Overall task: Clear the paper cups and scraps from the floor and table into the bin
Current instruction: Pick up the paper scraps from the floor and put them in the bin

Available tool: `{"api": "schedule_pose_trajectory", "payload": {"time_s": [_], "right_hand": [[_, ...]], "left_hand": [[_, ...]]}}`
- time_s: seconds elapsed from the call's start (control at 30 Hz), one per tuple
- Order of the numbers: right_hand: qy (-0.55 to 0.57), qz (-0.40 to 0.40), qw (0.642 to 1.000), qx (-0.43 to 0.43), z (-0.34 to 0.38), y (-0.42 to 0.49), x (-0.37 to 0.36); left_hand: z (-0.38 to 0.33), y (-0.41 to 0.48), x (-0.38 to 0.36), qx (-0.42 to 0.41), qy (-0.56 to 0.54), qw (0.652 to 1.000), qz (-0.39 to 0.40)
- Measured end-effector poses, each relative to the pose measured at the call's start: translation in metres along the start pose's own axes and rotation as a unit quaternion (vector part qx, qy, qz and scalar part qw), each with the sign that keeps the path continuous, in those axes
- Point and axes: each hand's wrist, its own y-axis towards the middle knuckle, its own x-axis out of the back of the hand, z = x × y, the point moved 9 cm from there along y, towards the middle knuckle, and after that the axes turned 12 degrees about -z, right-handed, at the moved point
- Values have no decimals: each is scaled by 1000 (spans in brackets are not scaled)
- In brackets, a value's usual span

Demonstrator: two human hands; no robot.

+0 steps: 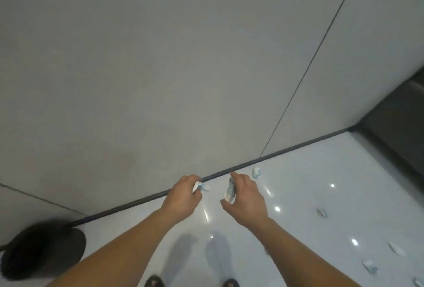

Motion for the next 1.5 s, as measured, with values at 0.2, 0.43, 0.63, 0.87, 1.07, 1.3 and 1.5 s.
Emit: {"api": "schedule_pose_trajectory", "payload": {"time_s": [0.2, 0.43, 0.63, 0.87, 1.07, 1.3, 1.5], "right_hand": [[-3, 11, 993, 115, 132, -29, -7], [-10, 23, 975, 222, 308, -85, -54], [-3, 26, 957, 289, 434, -122, -91], [-17, 64, 937, 342, 518, -130, -150], [-6, 120, 928, 353, 568, -107, -229], [2, 222, 905, 362, 620, -83, -338], [-17, 300, 890, 342, 627, -74, -421]], "left_hand": [[65, -52, 112, 53, -33, 992, -108], [180, -132, 245, 93, -46, 973, -208], [274, -196, 334, 130, -41, 957, -258], [355, -215, 386, 161, -47, 941, -293], [435, -200, 409, 225, -31, 931, -287], [535, -175, 424, 328, -3, 913, -244], [609, -151, 407, 378, -23, 902, -210]]}}
